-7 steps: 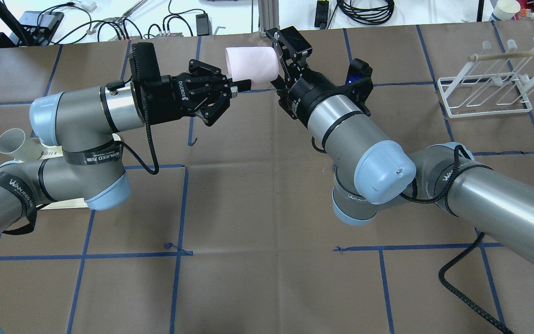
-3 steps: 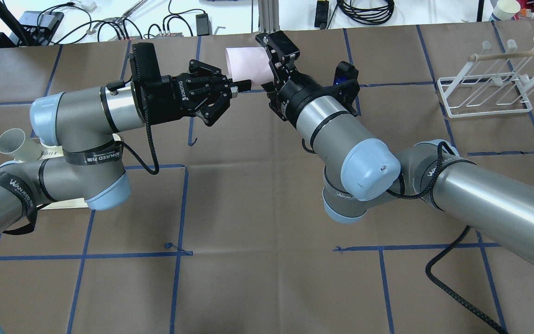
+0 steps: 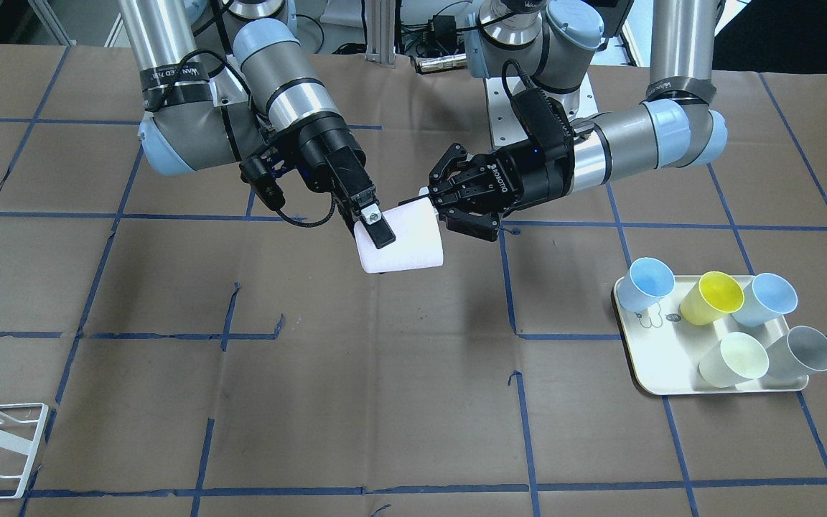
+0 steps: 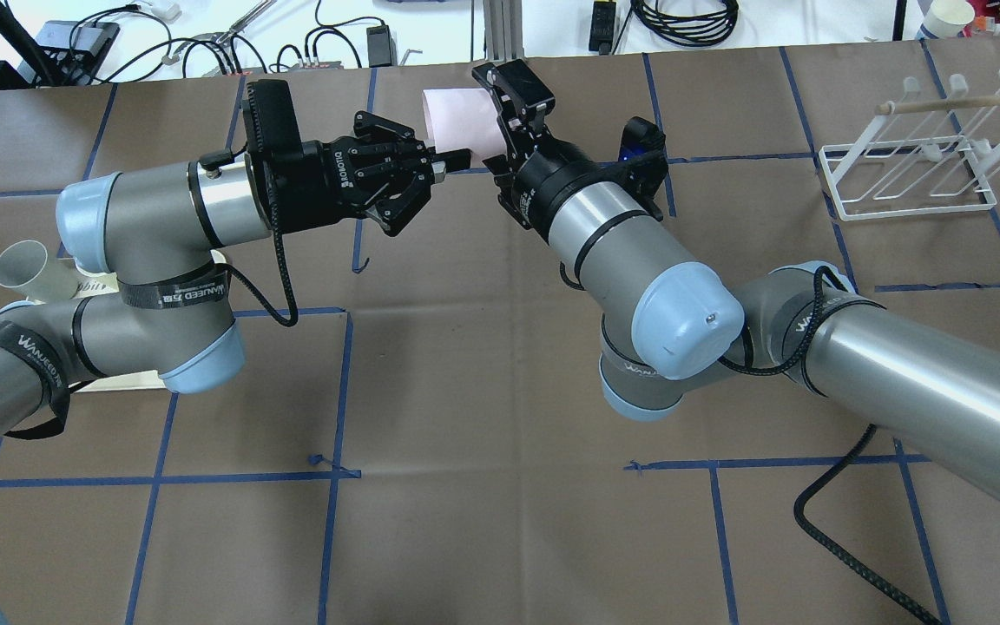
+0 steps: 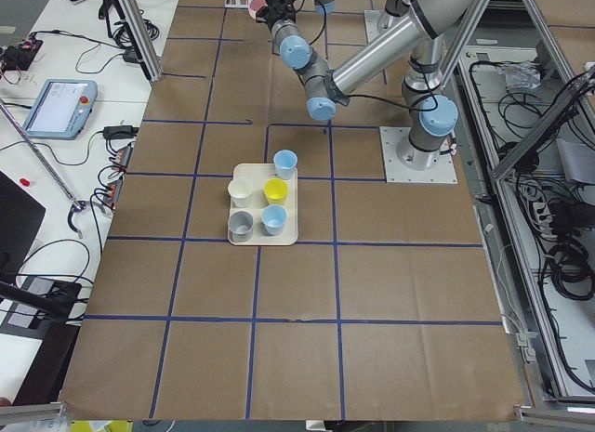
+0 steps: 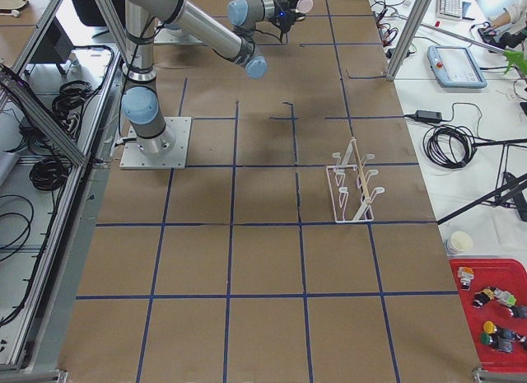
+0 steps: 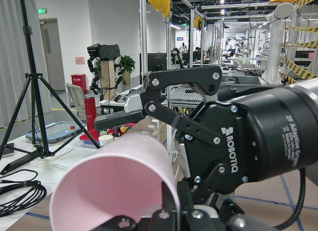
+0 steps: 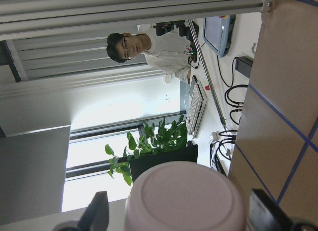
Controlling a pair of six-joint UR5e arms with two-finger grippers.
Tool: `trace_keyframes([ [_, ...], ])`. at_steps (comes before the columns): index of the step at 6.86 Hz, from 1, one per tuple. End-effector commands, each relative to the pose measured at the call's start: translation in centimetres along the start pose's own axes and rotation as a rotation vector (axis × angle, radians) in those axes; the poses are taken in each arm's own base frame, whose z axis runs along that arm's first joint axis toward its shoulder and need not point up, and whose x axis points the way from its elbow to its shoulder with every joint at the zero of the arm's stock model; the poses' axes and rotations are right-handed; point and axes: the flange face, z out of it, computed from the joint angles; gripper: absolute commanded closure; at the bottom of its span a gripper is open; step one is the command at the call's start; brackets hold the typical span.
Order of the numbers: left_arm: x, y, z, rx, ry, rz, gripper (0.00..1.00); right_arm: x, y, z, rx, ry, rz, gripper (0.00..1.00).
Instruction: Transfer IKEA cup to right arm and place on rack
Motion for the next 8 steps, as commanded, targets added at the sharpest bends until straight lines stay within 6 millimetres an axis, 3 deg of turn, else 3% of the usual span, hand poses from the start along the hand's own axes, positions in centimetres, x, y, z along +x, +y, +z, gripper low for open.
trace_keyframes([
  [1,0.04,-0.05,-0.01,0.000,0.000,-0.001,1.00,0.00,0.06,-0.01,-0.002,0.001,0.028,0.05],
  [3,0.04,-0.17,-0.03,0.001,-0.001,-0.005,0.99,-0.06,0.07,0.01,-0.003,0.000,0.027,0.15],
  [6,0.01,-0.23,-0.03,0.001,-0.001,-0.005,0.98,-0.13,-0.03,0.05,0.000,-0.001,0.028,0.20],
  [8,0.21,-0.72,-0.14,0.003,-0.002,-0.016,0.91,-0.13,-0.03,0.05,0.000,-0.001,0.028,0.26],
])
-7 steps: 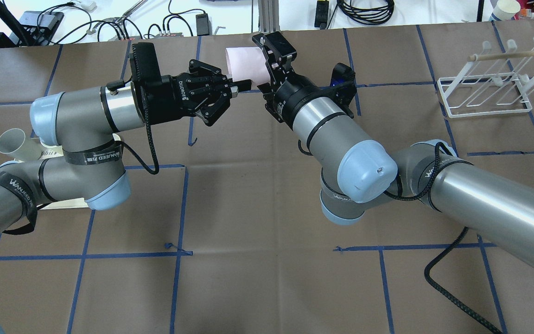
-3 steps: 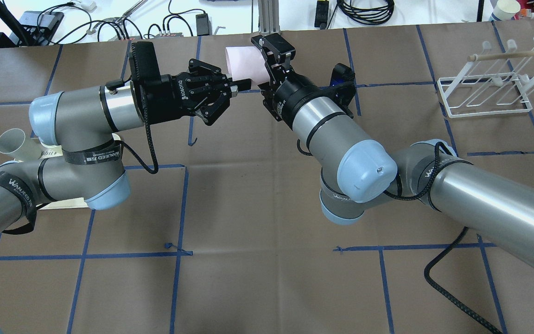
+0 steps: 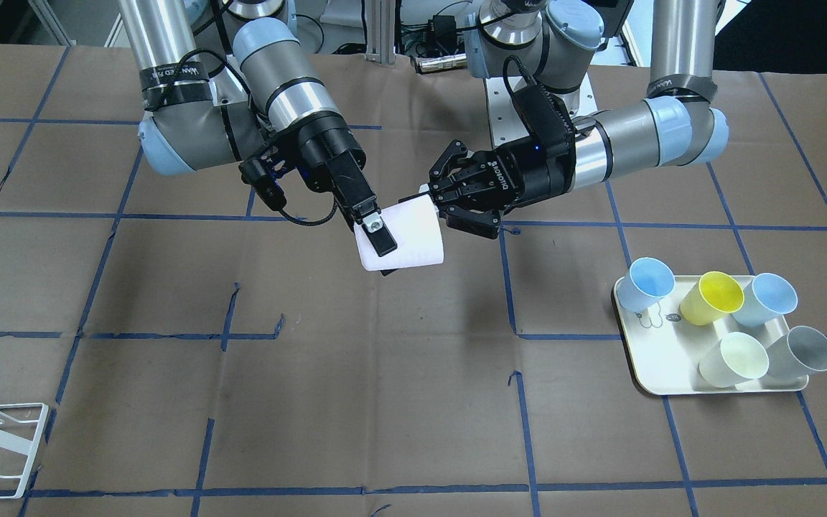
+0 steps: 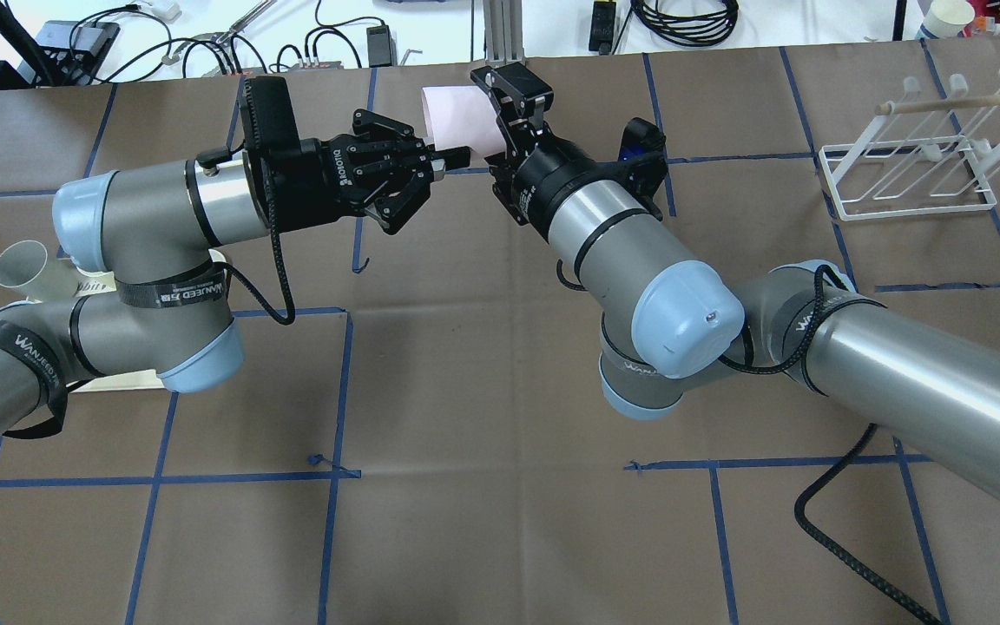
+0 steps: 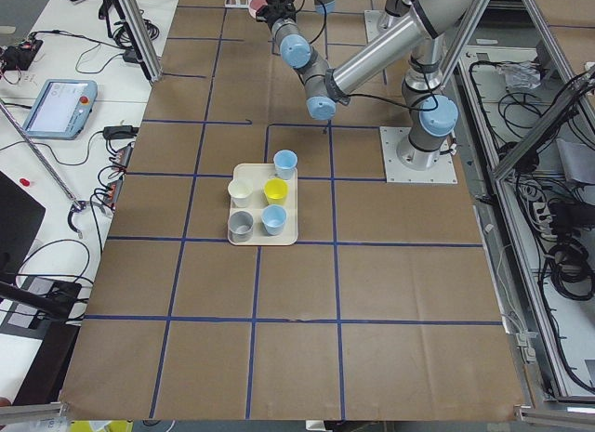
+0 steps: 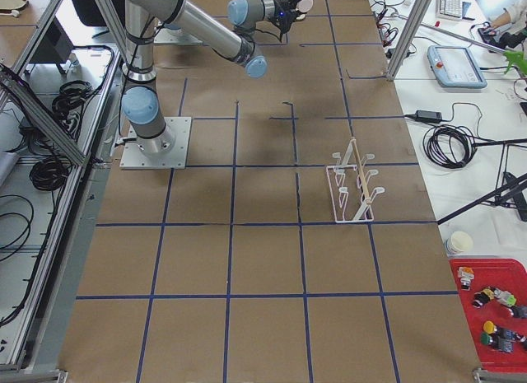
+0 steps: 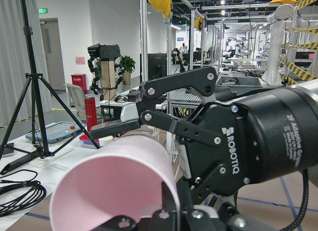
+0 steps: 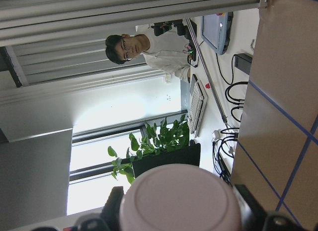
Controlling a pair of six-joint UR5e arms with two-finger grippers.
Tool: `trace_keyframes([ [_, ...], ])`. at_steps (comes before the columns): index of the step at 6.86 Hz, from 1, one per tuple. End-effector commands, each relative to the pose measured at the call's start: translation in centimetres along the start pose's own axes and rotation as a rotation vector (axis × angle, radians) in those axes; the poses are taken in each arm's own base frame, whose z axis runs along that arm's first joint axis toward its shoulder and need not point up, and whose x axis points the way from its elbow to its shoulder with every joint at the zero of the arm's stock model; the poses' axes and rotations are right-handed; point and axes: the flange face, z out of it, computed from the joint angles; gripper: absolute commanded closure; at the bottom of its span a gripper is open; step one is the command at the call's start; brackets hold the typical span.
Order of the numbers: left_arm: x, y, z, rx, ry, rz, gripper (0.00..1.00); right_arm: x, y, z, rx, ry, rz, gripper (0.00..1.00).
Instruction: Transfer IKEA cup to right arm and place on rack
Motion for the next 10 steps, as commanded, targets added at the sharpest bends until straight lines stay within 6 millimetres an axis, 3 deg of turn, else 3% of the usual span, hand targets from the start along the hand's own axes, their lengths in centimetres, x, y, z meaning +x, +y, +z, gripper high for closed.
trace_keyframes([
  [1,0.1,-0.2,0.0,0.001,-0.001,-0.004,0.86,0.0,0.0,0.0,0.000,0.000,0.000,0.26],
  [4,0.1,-0.6,-0.1,0.003,-0.002,-0.008,0.57,-0.1,0.0,0.0,-0.002,-0.001,0.000,0.32],
  [5,0.1,-0.7,-0.1,0.001,-0.005,-0.006,0.33,-0.1,0.0,0.0,-0.002,-0.001,0.000,0.34],
  [7,0.2,-1.3,-0.3,0.003,-0.008,-0.039,0.03,-0.1,0.0,0.0,-0.002,-0.001,0.000,0.35],
  [10,-1.3,-1.5,-2.6,0.007,-0.062,-0.083,0.01,-0.2,0.1,0.0,-0.011,0.000,-0.002,0.41],
])
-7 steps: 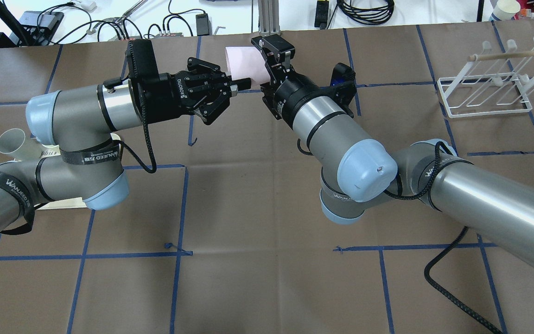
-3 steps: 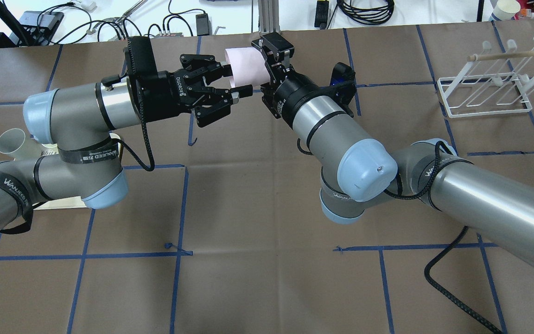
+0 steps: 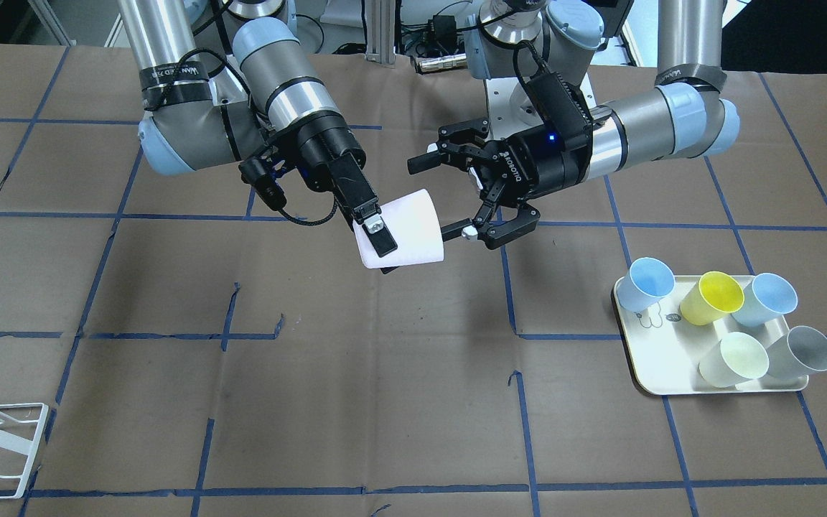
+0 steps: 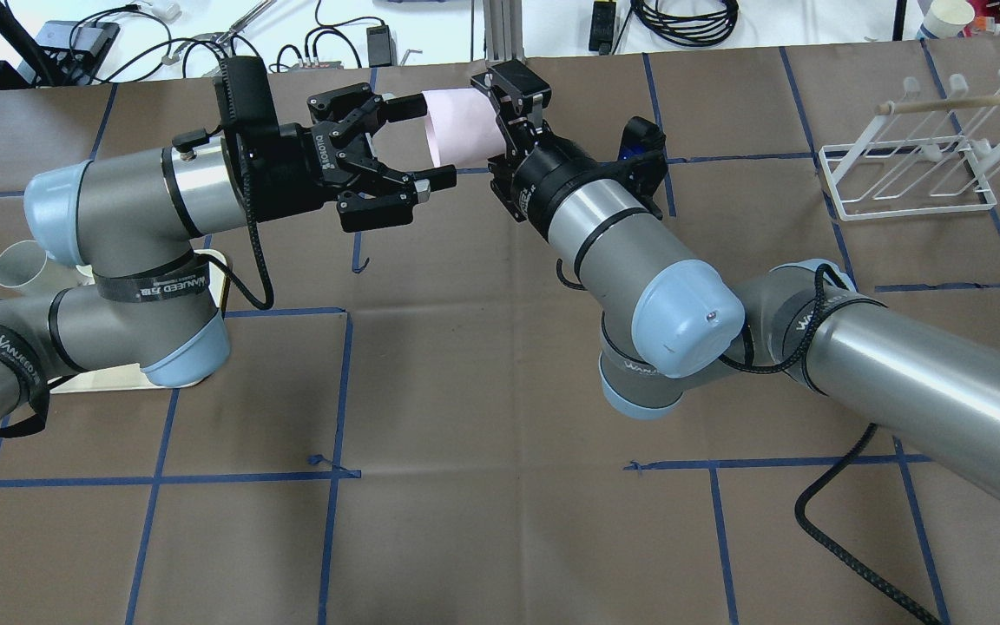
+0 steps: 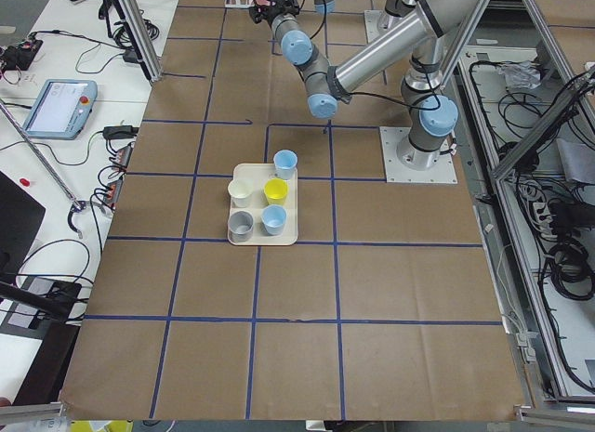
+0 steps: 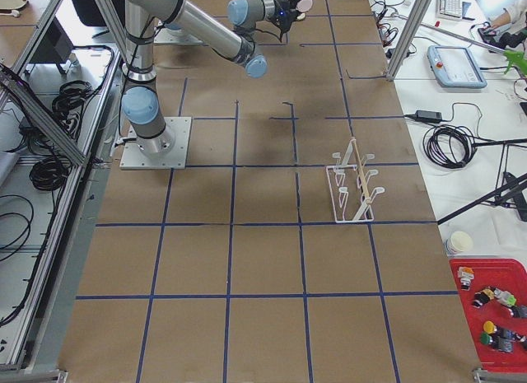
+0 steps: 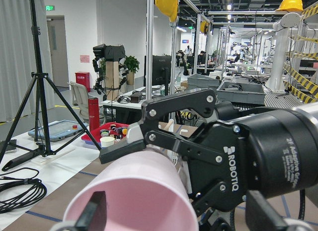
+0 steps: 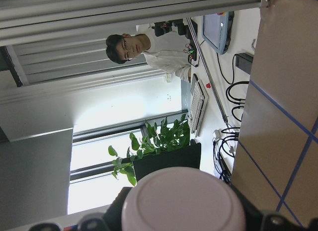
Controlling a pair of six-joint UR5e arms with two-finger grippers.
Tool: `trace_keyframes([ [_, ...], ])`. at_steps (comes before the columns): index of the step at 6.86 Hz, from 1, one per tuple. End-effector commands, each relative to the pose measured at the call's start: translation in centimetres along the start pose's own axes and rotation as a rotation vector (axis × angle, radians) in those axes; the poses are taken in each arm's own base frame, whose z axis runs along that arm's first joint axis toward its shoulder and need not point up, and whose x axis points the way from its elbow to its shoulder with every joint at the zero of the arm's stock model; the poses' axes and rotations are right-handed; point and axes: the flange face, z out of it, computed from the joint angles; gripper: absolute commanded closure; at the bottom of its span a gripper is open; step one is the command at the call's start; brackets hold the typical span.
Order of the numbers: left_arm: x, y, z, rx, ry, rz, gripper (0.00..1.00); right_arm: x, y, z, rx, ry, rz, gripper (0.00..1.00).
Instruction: Transfer IKEA cup to right arm and place on rack
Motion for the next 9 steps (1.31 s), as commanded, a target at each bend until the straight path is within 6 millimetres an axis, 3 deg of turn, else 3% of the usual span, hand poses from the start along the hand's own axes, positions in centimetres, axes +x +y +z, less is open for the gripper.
trace_keyframes([
  [1,-1.7,0.2,-2.6,0.005,-0.058,-0.035,0.01,-0.6,-0.5,0.2,-0.005,-0.007,-0.005,0.43],
  [3,-3.7,0.7,-5.6,0.011,-0.130,-0.130,0.01,-2.6,-4.0,1.0,-0.029,-0.038,-0.017,0.56],
  [4,-4.7,0.7,-6.3,-0.018,-0.206,-0.173,0.01,-3.5,-6.1,0.9,-0.088,-0.049,-0.147,0.61],
  [5,-5.4,0.9,-6.5,-0.040,-0.251,-0.226,0.01,-4.4,-9.0,0.9,-0.036,-0.058,-0.342,0.61],
  [7,-7.2,1.9,-6.9,-0.118,-0.404,-0.357,0.01,-3.9,-12.0,1.2,0.008,-0.013,-0.638,0.63],
  [8,-8.2,1.2,-7.1,-0.156,-0.487,-0.428,0.01,-1.6,-13.1,2.4,-0.008,0.058,-0.750,0.69],
  [9,-9.2,0.4,-7.5,-0.218,-0.564,-0.504,0.01,-0.7,-14.4,3.0,-0.003,0.080,-0.820,0.73],
])
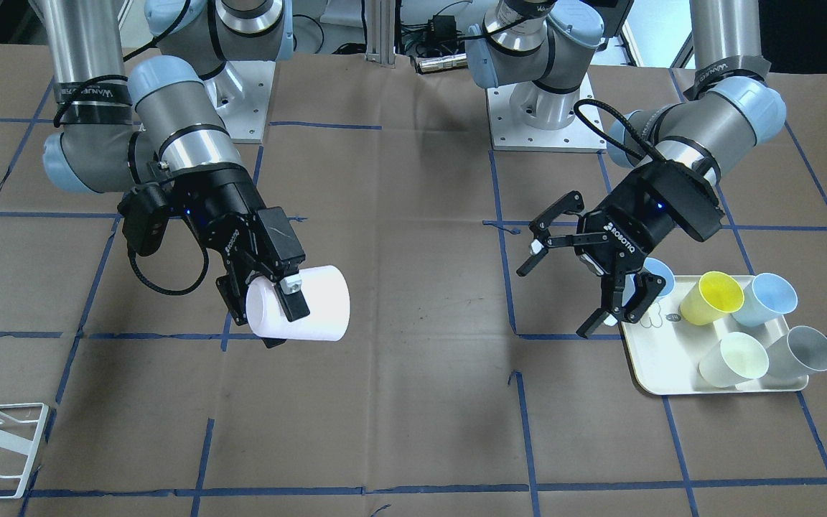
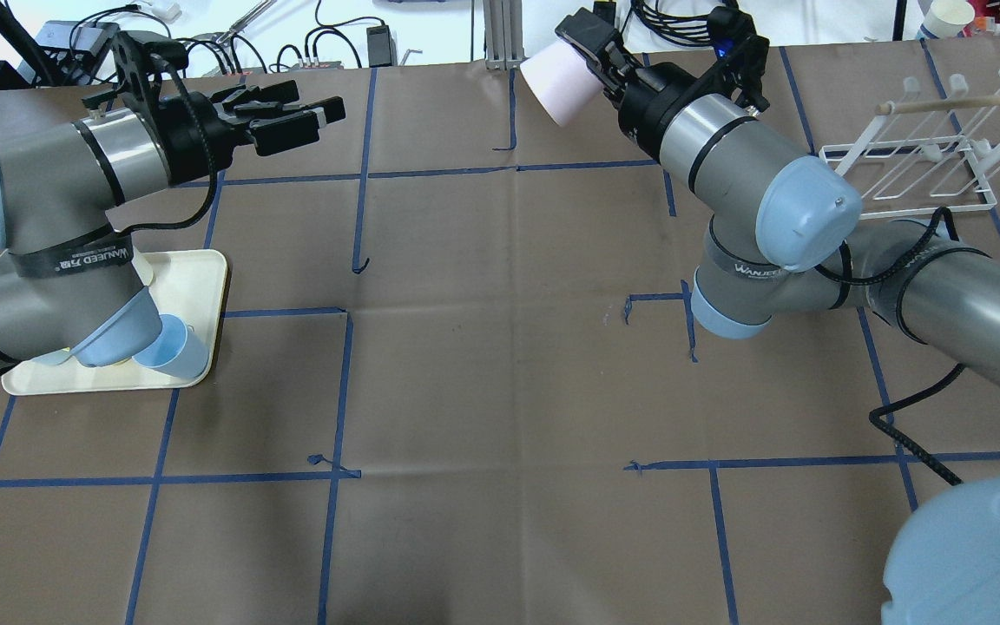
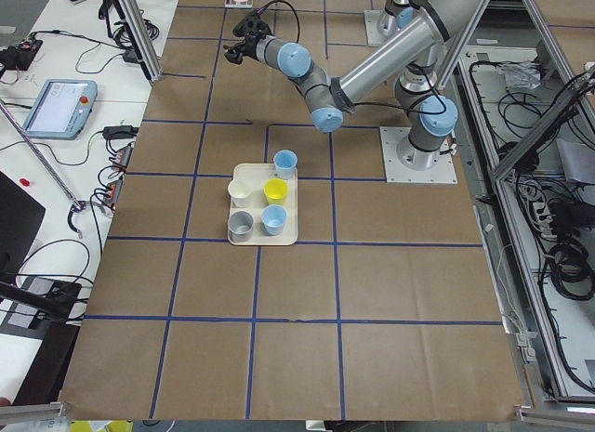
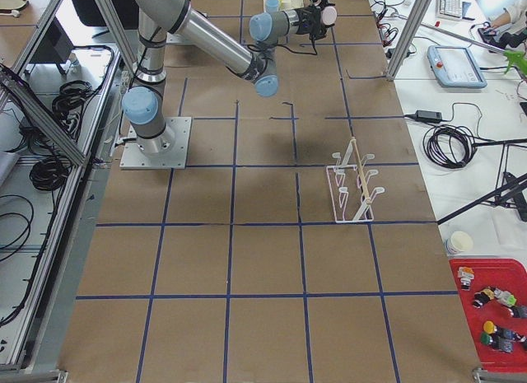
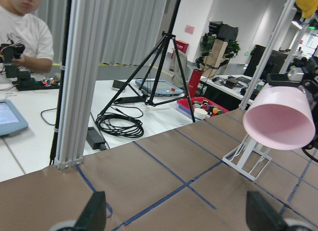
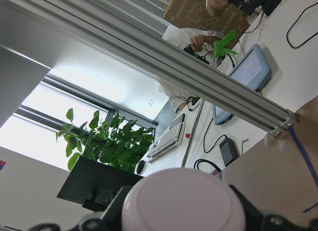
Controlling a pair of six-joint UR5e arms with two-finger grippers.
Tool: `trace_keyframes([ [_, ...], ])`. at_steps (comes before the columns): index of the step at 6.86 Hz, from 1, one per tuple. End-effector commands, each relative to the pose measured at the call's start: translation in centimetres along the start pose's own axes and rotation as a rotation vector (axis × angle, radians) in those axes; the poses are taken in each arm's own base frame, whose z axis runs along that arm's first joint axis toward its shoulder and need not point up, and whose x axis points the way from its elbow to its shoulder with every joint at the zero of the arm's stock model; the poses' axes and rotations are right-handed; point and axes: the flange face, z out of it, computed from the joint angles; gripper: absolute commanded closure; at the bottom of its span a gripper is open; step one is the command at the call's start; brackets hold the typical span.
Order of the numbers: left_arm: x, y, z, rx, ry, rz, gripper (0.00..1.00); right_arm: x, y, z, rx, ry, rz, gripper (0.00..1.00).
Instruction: Transfer IKEA cup to right arm and place on rack
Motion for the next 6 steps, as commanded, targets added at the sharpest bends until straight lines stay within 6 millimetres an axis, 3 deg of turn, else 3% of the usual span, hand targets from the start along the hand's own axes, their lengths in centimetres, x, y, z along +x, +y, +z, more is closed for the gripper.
trace_keyframes([
  [1,-0.1,-2.4,0.1,-0.116,-0.145,-0.097,0.01,3.8,-2.6,0.2,0.027,0.078,-0.250,0.78],
  [3,2.5,-4.9,2.7,-0.317,-0.309,-0.131,0.01,6.5,-6.7,-1.2,0.101,0.187,-0.564,0.78],
  [4,4.1,-7.1,3.3,-0.426,-0.373,-0.158,0.01,8.0,-9.3,-2.3,0.139,0.246,-0.648,0.78],
  [6,4.7,-9.6,2.1,-0.619,-0.460,-0.217,0.01,10.8,-13.1,-4.4,0.184,0.324,-0.673,0.78],
])
